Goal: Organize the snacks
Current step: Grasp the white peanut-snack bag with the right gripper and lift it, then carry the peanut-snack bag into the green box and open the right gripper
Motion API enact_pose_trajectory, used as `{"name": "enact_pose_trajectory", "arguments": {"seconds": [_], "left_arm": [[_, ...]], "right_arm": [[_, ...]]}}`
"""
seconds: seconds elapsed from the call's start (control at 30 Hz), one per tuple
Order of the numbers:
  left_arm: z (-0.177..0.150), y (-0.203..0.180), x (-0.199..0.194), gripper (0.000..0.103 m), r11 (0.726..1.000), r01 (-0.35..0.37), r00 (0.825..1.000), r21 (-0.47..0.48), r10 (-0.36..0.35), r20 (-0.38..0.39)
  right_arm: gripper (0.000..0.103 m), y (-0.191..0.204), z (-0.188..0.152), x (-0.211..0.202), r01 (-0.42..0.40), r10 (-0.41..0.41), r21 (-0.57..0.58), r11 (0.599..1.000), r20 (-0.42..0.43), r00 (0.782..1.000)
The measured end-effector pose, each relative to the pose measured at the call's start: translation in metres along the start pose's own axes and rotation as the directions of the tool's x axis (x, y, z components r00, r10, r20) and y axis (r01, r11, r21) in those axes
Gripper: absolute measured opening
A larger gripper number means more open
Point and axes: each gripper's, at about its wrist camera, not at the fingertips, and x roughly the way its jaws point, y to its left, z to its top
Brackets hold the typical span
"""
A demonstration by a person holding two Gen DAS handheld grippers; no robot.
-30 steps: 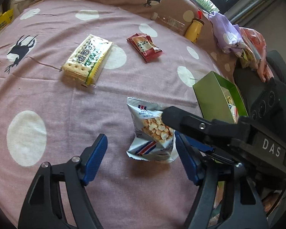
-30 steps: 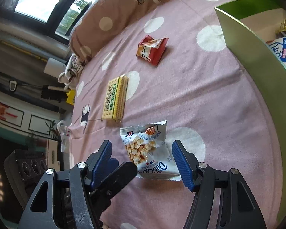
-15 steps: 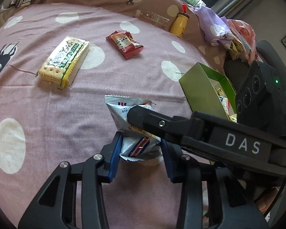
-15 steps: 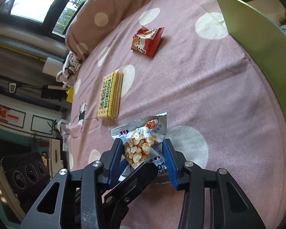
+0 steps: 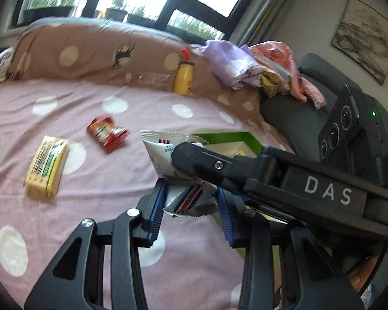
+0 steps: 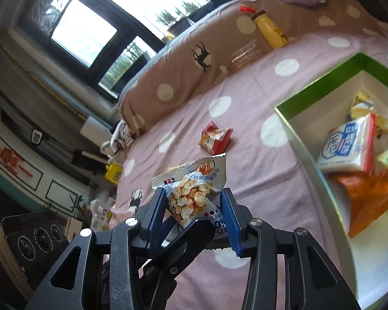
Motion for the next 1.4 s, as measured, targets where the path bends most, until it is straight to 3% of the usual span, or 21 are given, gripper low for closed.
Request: {"name": "enact_pose_trajectory", "arguments": {"seconds": [0.27, 0.5, 0.83, 1.1, 1.4], "left_arm": [[0.024, -0.040, 0.026, 0.037, 0.990, 0.065, 0.998, 0.123, -0.065, -0.005], [0.035, -0.064, 0.063, 0.037, 0.977, 0.118, 0.992, 0.175, -0.109, -0.057], [0.034, -0.071, 0.115, 0.037, 0.976, 0.159, 0.975, 0.148, -0.131, -0.181], [0.024, -0.077, 0.134, 0.038, 0.981, 0.115, 0.969, 0.157, -0.076, -0.235], [0.020, -0.080, 0.143, 0.038, 0.982, 0.078, 0.964, 0.170, -0.031, -0.264]], "right_arm": [[0.046, -0.029, 0.024, -0.036, 0.000, -0.008, 0.056, 0.998, 0.145, 0.989], [0.046, -0.064, 0.038, -0.048, 0.013, -0.042, 0.139, 0.990, 0.206, 0.978], [0.046, -0.109, 0.043, -0.040, 0.064, -0.117, 0.276, 0.959, 0.181, 0.976], [0.046, -0.118, 0.042, -0.032, 0.158, -0.206, 0.303, 0.940, 0.132, 0.970], [0.047, -0.133, 0.039, -0.031, 0.175, -0.225, 0.352, 0.919, 0.105, 0.969]]}}
